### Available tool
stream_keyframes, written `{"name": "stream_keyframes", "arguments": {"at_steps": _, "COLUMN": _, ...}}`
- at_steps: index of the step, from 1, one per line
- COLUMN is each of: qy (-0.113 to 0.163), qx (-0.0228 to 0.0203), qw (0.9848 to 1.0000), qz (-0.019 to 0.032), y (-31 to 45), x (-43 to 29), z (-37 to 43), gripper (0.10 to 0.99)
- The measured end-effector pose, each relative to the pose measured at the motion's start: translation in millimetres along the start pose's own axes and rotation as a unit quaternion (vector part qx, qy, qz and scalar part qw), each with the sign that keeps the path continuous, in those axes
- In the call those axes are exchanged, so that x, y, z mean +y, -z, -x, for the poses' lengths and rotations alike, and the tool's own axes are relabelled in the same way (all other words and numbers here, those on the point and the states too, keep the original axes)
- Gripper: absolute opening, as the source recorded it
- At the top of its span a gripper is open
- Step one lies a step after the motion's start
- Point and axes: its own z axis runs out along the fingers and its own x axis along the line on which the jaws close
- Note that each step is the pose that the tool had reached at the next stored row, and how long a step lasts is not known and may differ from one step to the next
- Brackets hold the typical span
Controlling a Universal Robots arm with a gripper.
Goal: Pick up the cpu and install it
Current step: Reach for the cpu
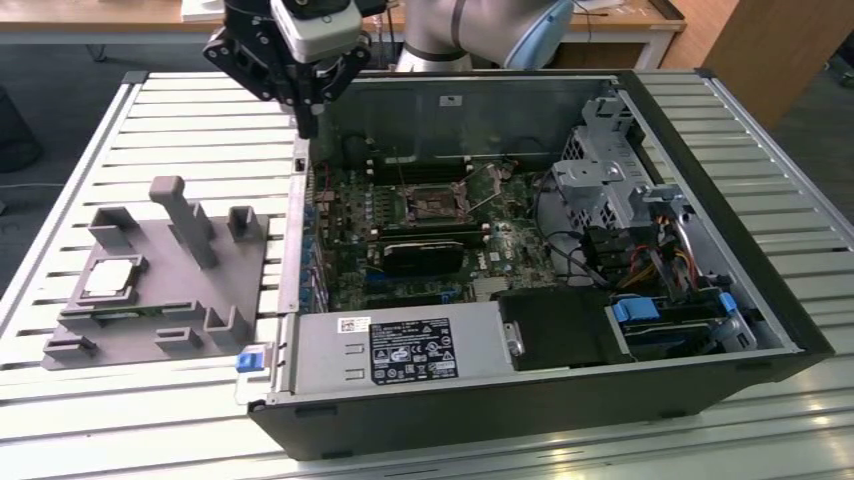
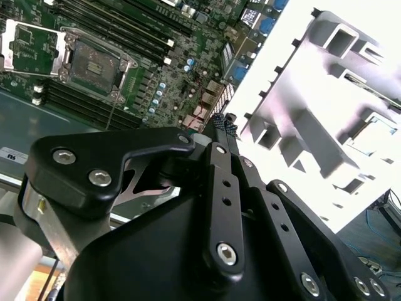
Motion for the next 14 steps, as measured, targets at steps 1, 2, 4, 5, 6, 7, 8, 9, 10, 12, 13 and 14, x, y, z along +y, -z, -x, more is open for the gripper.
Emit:
{"name": "stream_keyframes", "arguments": {"at_steps": 1, "qy": 0.0, "qx": 0.0, "qw": 1.0, "qz": 0.0, "y": 0.0, "x": 0.0, "z": -0.4, "gripper": 0.106}}
{"name": "stream_keyframes", "arguments": {"at_steps": 2, "qy": 0.0, "qx": 0.0, "qw": 1.0, "qz": 0.0, "y": 0.0, "x": -0.1, "z": -1.0, "gripper": 0.106}}
{"name": "stream_keyframes", "arguments": {"at_steps": 4, "qy": 0.0, "qx": 0.0, "qw": 1.0, "qz": 0.0, "y": -0.1, "x": -0.2, "z": -1.9, "gripper": 0.106}}
{"name": "stream_keyframes", "arguments": {"at_steps": 5, "qy": 0.0, "qx": 0.0, "qw": 1.0, "qz": 0.0, "y": -0.1, "x": -0.2, "z": -2.3, "gripper": 0.106}}
{"name": "stream_keyframes", "arguments": {"at_steps": 6, "qy": 0.0, "qx": 0.0, "qw": 1.0, "qz": 0.0, "y": -0.1, "x": -0.2, "z": -2.8, "gripper": 0.106}}
{"name": "stream_keyframes", "arguments": {"at_steps": 7, "qy": 0.0, "qx": 0.0, "qw": 1.0, "qz": 0.0, "y": -0.2, "x": -0.2, "z": -3.2, "gripper": 0.106}}
{"name": "stream_keyframes", "arguments": {"at_steps": 8, "qy": 0.0, "qx": 0.0, "qw": 1.0, "qz": 0.0, "y": -0.2, "x": -0.3, "z": -3.7, "gripper": 0.106}}
{"name": "stream_keyframes", "arguments": {"at_steps": 9, "qy": 0.0, "qx": 0.0, "qw": 1.0, "qz": 0.0, "y": -0.3, "x": -0.4, "z": -4.3, "gripper": 0.106}}
{"name": "stream_keyframes", "arguments": {"at_steps": 10, "qy": 0.0, "qx": 0.0, "qw": 1.0, "qz": 0.0, "y": -0.3, "x": -0.4, "z": -5.0, "gripper": 0.106}}
{"name": "stream_keyframes", "arguments": {"at_steps": 12, "qy": 0.0, "qx": 0.0, "qw": 1.0, "qz": 0.0, "y": -0.3, "x": -0.5, "z": -6.2, "gripper": 0.106}}
{"name": "stream_keyframes", "arguments": {"at_steps": 13, "qy": 0.0, "qx": 0.0, "qw": 1.0, "qz": 0.0, "y": -0.4, "x": -0.6, "z": -7.0, "gripper": 0.106}}
{"name": "stream_keyframes", "arguments": {"at_steps": 14, "qy": 0.0, "qx": 0.0, "qw": 1.0, "qz": 0.0, "y": -0.4, "x": -0.6, "z": -7.8, "gripper": 0.106}}
